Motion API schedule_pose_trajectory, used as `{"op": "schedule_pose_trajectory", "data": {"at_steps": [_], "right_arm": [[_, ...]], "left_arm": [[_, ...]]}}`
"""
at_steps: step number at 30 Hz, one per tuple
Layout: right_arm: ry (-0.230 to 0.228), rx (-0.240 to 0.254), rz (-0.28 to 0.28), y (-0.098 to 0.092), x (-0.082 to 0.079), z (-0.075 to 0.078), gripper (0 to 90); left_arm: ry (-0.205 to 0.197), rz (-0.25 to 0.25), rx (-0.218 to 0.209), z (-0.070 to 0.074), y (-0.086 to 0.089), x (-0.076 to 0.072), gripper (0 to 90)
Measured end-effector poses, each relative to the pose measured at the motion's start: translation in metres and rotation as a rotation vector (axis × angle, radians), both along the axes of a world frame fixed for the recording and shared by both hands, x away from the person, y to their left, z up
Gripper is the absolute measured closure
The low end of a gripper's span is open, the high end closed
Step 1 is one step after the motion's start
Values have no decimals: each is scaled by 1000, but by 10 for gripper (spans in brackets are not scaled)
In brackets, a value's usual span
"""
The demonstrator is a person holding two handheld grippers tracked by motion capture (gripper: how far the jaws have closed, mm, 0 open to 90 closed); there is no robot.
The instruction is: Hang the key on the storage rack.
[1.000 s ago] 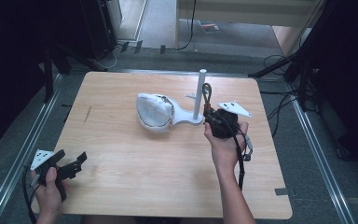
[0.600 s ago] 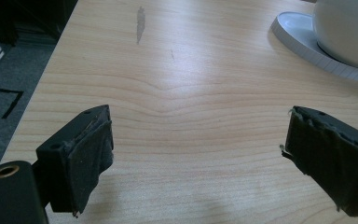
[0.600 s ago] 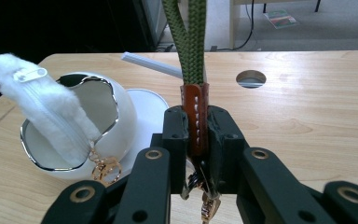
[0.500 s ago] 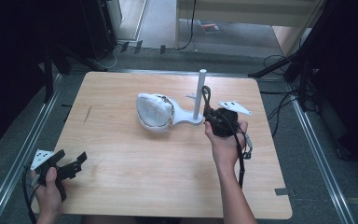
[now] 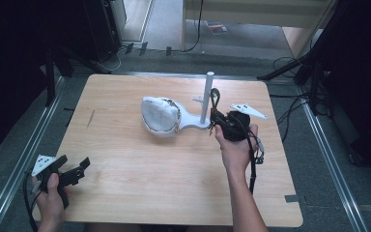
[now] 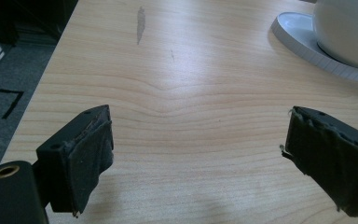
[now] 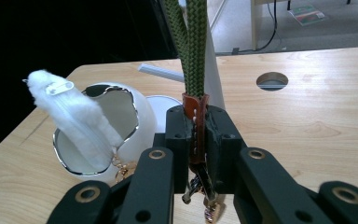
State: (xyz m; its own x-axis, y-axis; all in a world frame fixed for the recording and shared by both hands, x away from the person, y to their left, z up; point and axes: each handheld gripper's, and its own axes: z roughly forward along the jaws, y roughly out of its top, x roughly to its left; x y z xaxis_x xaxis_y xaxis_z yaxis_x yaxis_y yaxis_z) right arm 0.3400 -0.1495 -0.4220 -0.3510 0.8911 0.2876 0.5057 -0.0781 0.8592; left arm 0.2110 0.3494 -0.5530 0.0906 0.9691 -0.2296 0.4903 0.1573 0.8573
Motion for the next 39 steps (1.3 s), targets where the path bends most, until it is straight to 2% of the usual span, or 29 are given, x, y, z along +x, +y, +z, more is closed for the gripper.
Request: {"op": "schedule_pose_trajectory", "data": {"at_steps": [4,8,10,14,17,21,24,32,34,37,39], "right_arm": [[28,25,17,-2,4,-3,814],[56,70,44,-5,9,-8,812],[64,94,56,-6,11,-9,812],[71,103,61,-7,14,-10,809],[83,127,63,-9,17,-11,808],[93,157,89,-13,20,-13,807],[115,216,117,-17,24,-15,805],[139,238,122,-21,29,-20,784],[138,242,115,-21,30,-20,747],[112,234,94,-21,29,-20,643],[112,214,89,-20,28,-20,643]], "left_arm": [[1,0,1,0,0,0,81],[-1,0,3,0,0,0,81],[-1,0,0,0,0,-1,81],[-4,2,0,0,0,-1,81],[-4,2,0,0,0,-2,81],[-1,2,0,0,0,-2,81],[-1,3,1,0,0,-2,81],[-1,3,2,0,0,-2,81],[-2,3,1,0,0,-2,81],[-1,4,2,0,0,-2,81],[-2,3,2,0,0,-2,81]]}}
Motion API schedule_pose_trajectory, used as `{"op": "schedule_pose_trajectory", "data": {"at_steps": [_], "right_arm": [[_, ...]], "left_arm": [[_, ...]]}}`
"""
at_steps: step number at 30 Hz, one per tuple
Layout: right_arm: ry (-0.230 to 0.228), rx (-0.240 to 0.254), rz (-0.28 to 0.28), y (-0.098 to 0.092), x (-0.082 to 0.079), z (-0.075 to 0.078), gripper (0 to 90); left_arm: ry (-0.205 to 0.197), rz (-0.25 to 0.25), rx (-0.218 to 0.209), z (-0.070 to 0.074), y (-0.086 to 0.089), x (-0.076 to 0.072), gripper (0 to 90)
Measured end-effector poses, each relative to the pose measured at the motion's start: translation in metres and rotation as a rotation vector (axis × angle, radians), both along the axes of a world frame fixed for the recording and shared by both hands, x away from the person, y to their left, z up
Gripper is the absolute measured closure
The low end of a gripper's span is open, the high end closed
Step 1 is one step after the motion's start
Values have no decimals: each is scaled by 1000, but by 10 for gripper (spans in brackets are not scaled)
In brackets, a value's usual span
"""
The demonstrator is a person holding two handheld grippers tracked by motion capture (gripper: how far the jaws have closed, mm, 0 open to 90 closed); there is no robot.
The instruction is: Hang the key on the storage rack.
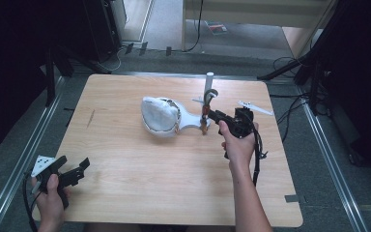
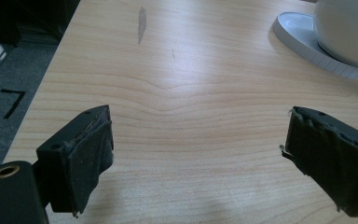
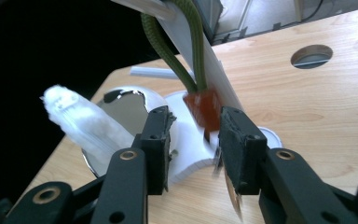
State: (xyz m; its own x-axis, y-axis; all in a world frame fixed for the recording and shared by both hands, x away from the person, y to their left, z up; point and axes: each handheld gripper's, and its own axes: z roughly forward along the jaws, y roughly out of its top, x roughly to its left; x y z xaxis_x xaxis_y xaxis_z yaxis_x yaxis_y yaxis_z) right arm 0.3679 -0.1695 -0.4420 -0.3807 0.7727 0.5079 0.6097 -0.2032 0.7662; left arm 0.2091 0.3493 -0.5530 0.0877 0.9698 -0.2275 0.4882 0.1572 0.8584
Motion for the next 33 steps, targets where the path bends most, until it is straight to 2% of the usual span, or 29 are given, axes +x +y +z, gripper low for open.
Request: {"op": "schedule_pose_trajectory", "data": {"at_steps": [2,10,18,25,33], "right_arm": [[-5,-32,-10,1,-1,0,612],[-50,-88,-44,0,-7,3,491],[-94,-201,-75,-2,-15,3,368],[-84,-234,-90,-6,-22,4,275],[-86,-303,-113,-7,-31,6,48]], "left_arm": [[1,-1,0,0,0,0,81],[1,-1,1,0,0,0,81],[12,-7,12,0,-1,1,81],[10,-7,11,0,-1,2,81],[12,-7,14,0,-1,2,81]]}}
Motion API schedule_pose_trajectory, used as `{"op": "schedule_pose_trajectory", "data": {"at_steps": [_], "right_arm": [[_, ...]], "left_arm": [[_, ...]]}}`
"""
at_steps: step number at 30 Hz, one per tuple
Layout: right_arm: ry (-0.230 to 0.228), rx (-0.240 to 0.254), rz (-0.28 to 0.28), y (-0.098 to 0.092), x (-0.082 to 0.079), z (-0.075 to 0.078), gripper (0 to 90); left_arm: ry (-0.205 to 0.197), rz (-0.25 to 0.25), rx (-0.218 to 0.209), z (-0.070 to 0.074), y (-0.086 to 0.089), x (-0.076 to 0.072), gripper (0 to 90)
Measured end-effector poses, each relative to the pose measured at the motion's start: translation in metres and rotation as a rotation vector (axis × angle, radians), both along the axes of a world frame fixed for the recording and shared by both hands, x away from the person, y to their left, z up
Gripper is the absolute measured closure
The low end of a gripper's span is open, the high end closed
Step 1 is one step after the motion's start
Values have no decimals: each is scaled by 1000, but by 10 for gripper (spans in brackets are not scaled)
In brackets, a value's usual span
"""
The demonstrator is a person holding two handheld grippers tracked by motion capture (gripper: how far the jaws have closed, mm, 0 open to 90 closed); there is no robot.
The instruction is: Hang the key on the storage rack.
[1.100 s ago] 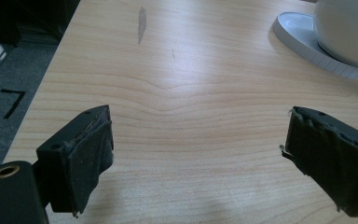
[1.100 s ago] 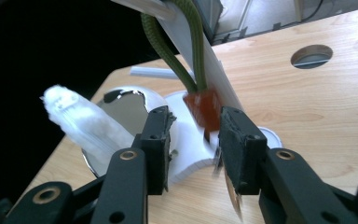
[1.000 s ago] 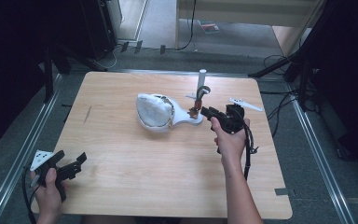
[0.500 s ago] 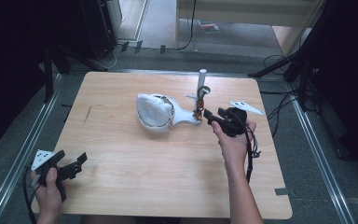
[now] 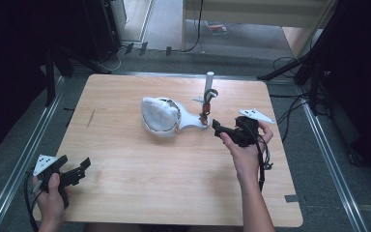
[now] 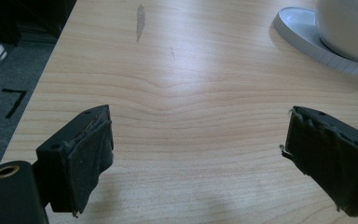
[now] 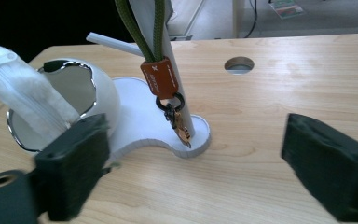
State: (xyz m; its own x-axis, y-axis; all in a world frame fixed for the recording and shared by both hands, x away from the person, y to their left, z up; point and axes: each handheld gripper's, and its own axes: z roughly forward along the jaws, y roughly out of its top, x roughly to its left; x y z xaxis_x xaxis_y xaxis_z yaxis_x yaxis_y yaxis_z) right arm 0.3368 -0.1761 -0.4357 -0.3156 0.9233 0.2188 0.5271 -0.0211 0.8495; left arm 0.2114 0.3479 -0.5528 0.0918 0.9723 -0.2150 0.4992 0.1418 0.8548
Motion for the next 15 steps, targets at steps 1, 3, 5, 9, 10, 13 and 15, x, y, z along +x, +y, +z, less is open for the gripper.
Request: {"op": "schedule_pose_trajectory", "data": {"at_steps": [1,3,5,9,10,13,15], "right_arm": [[2,-3,-5,0,-1,0,10],[5,-12,-14,-3,-4,1,3],[5,-13,-19,-5,-6,1,0],[7,-33,-28,-11,-11,1,0],[9,-39,-29,-12,-13,1,0],[4,-52,-36,-18,-17,1,0],[2,-59,-42,-22,-20,1,0]], "left_arm": [[0,0,-2,0,0,0,82],[-3,1,-5,0,0,0,81],[-3,1,-5,0,0,0,81],[-1,-1,-3,0,0,0,81],[-3,0,-5,0,0,0,81],[-2,0,-5,0,0,0,81],[-2,-2,-3,0,0,0,81]]}}
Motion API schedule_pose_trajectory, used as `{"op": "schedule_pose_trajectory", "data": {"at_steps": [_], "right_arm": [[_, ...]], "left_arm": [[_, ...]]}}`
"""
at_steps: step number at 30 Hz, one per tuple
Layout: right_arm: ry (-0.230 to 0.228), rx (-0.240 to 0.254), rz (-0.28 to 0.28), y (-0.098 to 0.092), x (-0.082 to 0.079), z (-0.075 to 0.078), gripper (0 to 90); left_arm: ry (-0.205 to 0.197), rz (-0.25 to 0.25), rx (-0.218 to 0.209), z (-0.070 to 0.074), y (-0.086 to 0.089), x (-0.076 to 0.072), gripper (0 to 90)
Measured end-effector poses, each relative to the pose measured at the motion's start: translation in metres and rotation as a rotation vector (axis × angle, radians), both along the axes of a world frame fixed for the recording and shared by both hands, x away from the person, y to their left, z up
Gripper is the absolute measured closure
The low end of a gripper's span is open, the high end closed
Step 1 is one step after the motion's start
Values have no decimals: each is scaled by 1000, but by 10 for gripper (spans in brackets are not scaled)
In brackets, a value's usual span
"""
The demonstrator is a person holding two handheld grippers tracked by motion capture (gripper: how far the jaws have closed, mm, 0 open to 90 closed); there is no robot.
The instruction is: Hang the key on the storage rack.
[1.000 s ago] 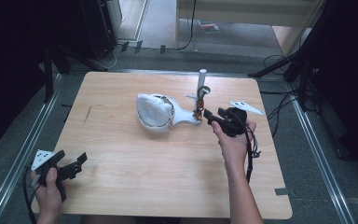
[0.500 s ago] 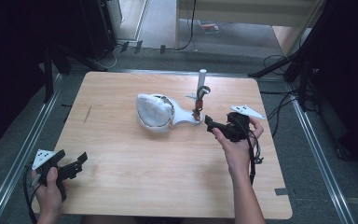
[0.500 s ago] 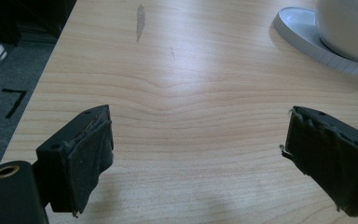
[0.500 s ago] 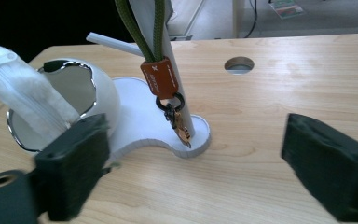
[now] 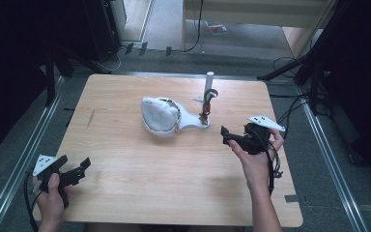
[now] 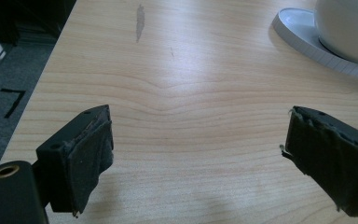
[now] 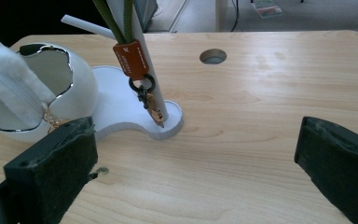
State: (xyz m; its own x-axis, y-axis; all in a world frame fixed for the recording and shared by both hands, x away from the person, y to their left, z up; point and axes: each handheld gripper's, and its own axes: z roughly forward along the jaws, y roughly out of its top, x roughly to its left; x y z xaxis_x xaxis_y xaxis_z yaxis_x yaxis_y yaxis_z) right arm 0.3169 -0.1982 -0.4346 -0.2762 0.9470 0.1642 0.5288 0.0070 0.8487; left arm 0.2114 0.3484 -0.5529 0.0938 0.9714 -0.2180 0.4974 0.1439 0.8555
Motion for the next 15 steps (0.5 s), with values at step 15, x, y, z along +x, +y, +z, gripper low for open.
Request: {"op": "schedule_pose_trajectory", "data": {"at_steps": [15], "right_arm": [[8,-33,-33,-33,-22,-19,0]], "left_arm": [[4,3,3,0,0,0,81]]}}
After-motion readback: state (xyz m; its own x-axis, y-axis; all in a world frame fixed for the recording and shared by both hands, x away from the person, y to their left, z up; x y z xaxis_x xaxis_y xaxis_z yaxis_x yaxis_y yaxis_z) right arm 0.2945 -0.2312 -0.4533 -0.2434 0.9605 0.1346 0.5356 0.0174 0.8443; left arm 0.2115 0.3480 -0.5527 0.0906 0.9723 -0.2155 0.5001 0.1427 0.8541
